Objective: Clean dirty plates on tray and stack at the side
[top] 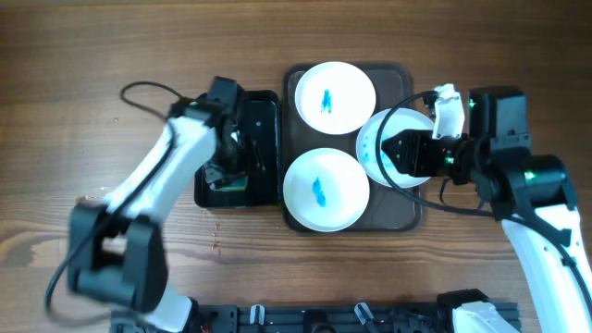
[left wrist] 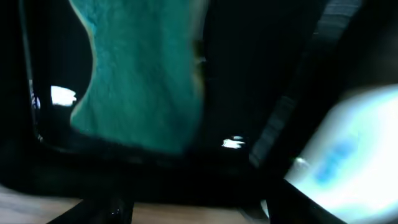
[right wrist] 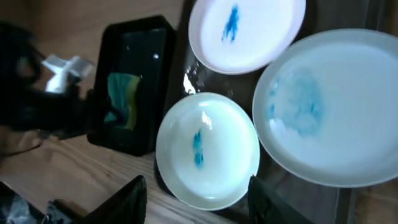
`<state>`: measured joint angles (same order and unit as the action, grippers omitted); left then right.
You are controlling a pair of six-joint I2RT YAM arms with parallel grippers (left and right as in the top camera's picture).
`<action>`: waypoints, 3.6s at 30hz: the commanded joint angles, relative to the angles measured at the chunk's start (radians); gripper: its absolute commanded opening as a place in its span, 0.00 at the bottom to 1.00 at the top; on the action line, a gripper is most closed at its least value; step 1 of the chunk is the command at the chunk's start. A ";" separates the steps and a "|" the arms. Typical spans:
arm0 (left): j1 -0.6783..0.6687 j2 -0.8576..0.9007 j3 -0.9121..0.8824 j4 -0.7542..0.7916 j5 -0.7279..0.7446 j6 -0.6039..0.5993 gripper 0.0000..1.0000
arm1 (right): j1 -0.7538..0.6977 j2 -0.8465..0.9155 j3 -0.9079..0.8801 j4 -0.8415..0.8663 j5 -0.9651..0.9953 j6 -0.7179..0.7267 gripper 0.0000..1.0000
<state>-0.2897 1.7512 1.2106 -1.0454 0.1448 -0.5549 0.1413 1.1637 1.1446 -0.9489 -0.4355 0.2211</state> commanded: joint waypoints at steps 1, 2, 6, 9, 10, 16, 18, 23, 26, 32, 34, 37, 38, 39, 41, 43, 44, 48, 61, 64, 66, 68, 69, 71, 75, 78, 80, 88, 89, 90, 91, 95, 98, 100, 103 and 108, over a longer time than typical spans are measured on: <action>0.021 0.173 -0.002 0.083 -0.076 -0.081 0.56 | 0.005 0.017 0.013 -0.014 0.017 0.026 0.51; 0.029 0.209 -0.002 0.123 -0.076 -0.081 0.44 | 0.005 0.018 0.013 -0.013 0.017 0.026 0.51; 0.044 0.196 0.054 0.095 0.009 -0.077 0.05 | 0.005 0.017 0.013 -0.005 0.017 0.026 0.50; 0.045 0.118 0.174 -0.049 0.076 0.037 1.00 | 0.005 0.017 0.013 0.002 0.018 0.026 0.49; 0.046 0.098 0.192 -0.065 0.061 0.095 1.00 | 0.005 0.017 0.013 0.002 0.018 0.026 0.49; 0.050 0.111 0.039 0.171 -0.162 0.072 0.68 | 0.005 0.018 0.007 -0.001 0.022 0.070 0.46; 0.052 0.142 -0.060 0.311 -0.162 0.072 0.41 | 0.005 0.023 -0.018 -0.010 0.024 0.098 0.43; 0.052 0.092 0.043 0.190 -0.154 0.081 1.00 | 0.005 0.119 -0.124 -0.010 0.062 0.145 0.32; 0.053 0.050 0.096 0.161 -0.172 0.161 1.00 | 0.005 0.140 -0.124 -0.007 0.062 0.145 0.31; 0.050 0.137 -0.007 0.383 -0.217 0.159 0.50 | 0.005 0.155 -0.124 -0.010 0.062 0.145 0.31; 0.051 0.185 -0.035 0.412 -0.217 0.159 0.29 | 0.005 0.155 -0.124 -0.013 0.062 0.145 0.32; 0.051 0.205 -0.031 0.411 -0.217 0.159 0.04 | 0.005 0.155 -0.124 -0.012 0.062 0.146 0.31; 0.051 0.200 -0.018 0.403 -0.217 0.159 0.04 | 0.005 0.155 -0.124 -0.013 0.062 0.146 0.31; 0.051 0.191 0.003 0.388 -0.217 0.159 0.04 | 0.005 0.155 -0.124 -0.014 0.062 0.146 0.31; 0.051 0.148 0.072 0.310 -0.217 0.159 0.66 | 0.005 0.155 -0.124 -0.013 0.066 0.145 0.31; 0.050 0.103 0.125 0.207 -0.213 0.155 0.86 | 0.005 0.155 -0.124 -0.014 0.116 0.113 0.31; 0.050 0.082 0.137 0.164 -0.209 0.154 0.87 | 0.005 0.155 -0.124 -0.019 0.129 0.091 0.33; 0.051 0.056 0.127 0.045 -0.207 0.155 0.73 | 0.006 0.155 -0.124 -0.027 0.078 0.004 0.36; 0.057 0.066 -0.111 0.225 -0.229 0.080 0.04 | 0.071 0.285 -0.246 0.121 0.088 0.068 0.36; 0.058 0.017 0.014 0.108 -0.229 0.085 0.04 | 0.071 0.386 -0.246 0.193 0.088 0.067 0.30; 0.058 -0.013 0.070 0.062 -0.225 0.107 0.04 | 0.071 0.426 -0.246 0.220 0.088 0.068 0.28; 0.058 -0.032 0.097 0.025 -0.224 0.108 0.04 | 0.072 0.462 -0.247 0.237 0.089 0.067 0.27; 0.058 -0.039 0.105 0.009 -0.216 0.127 0.04 | 0.076 0.475 -0.251 0.248 0.089 0.068 0.26; 0.058 -0.062 0.124 -0.012 -0.177 0.157 0.04 | 0.101 0.500 -0.257 0.274 0.103 0.070 0.27; 0.056 -0.117 0.189 -0.047 -0.111 0.159 0.04 | 0.170 0.550 -0.257 0.321 0.233 0.164 0.25; 0.039 -0.137 0.200 -0.044 -0.060 0.159 0.04 | 0.181 0.590 -0.257 0.339 0.314 0.251 0.14; 0.014 -0.132 0.200 -0.043 -0.034 0.158 0.04 | 0.178 0.591 -0.256 0.362 0.317 0.280 0.04; -0.189 -0.014 0.196 0.146 0.009 0.047 0.04 | 0.172 0.591 -0.256 0.353 0.342 0.428 0.04; -0.218 0.029 0.196 0.185 0.032 0.041 0.04 | 0.172 0.591 -0.256 0.359 0.322 0.399 0.04; -0.238 0.071 0.196 0.214 0.056 0.031 0.04 | 0.172 0.591 -0.256 0.357 0.323 0.389 0.04; -0.252 0.117 0.196 0.236 0.077 0.006 0.04 | 0.172 0.591 -0.256 0.355 0.323 0.383 0.04; -0.264 0.261 0.196 0.306 0.252 -0.066 0.04 | 0.172 0.591 -0.256 0.354 0.323 0.384 0.04; -0.273 0.340 0.196 0.356 0.301 -0.093 0.04 | 0.172 0.591 -0.256 0.354 0.323 0.384 0.05; -0.289 0.380 0.196 0.381 0.300 -0.082 0.04 | 0.172 0.591 -0.256 0.354 0.322 0.384 0.04; -0.310 0.396 0.196 0.380 0.301 -0.077 0.04 | 0.172 0.591 -0.256 0.354 0.323 0.384 0.04; -0.388 0.396 0.196 0.392 0.331 -0.029 0.04 | 0.172 0.591 -0.256 0.353 0.322 0.384 0.04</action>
<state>-0.5911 2.0964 1.4139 -0.6533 0.3901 -0.6041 0.3172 1.7119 0.9001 -0.5972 -0.1932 0.5903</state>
